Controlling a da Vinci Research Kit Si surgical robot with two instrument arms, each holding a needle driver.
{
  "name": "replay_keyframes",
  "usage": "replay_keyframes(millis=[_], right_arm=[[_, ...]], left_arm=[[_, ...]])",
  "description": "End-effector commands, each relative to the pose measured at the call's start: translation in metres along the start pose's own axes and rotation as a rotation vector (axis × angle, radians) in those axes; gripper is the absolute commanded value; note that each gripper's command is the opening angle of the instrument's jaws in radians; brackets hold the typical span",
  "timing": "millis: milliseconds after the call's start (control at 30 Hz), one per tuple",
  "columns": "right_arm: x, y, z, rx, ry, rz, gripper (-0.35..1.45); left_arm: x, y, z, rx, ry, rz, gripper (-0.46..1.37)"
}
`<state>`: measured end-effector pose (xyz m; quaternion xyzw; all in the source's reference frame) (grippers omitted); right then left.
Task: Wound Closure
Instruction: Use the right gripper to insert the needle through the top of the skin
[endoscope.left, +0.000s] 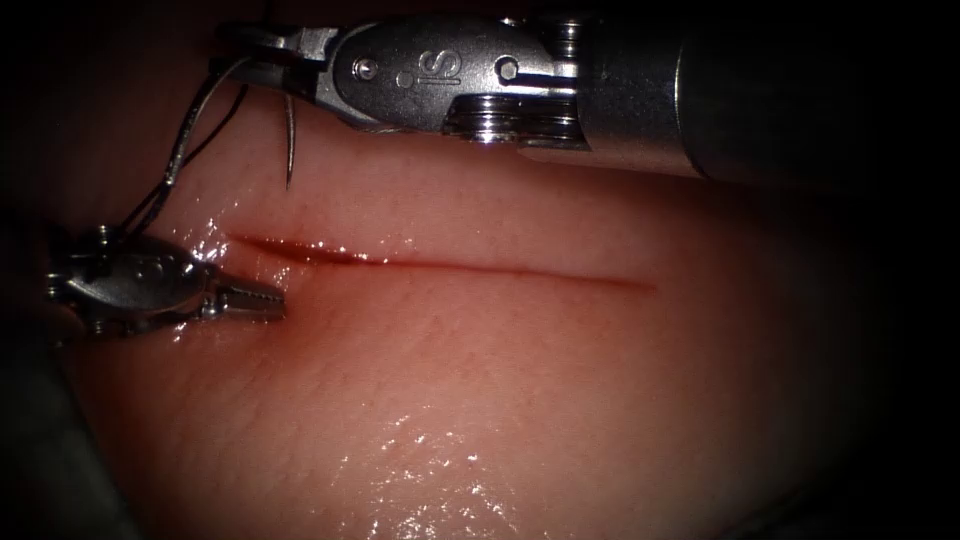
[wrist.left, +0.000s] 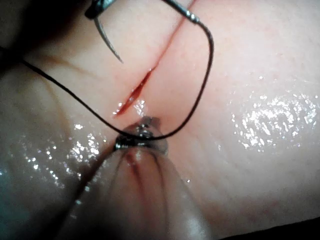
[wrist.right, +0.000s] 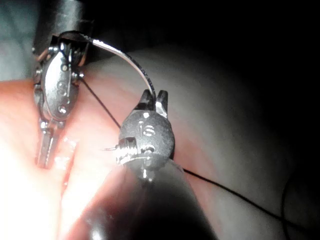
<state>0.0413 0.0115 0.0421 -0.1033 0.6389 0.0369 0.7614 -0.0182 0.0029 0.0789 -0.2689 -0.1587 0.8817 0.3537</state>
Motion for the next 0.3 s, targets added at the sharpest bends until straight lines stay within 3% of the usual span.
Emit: replay_keyframes(millis=[33, 300], right_arm=[[0.0000, 0.0000, 0.0000, -0.007, 0.000, -0.001, -0.35], [0.0001, 0.0000, 0.0000, -0.015, 0.005, -0.013, -0.35]], left_arm=[[0.0000, 0.0000, 0.0000, -0.006, 0.000, 0.001, -0.22], [0.0001, 0.0000, -0.0001, -0.007, 0.000, 0.001, -0.15]])
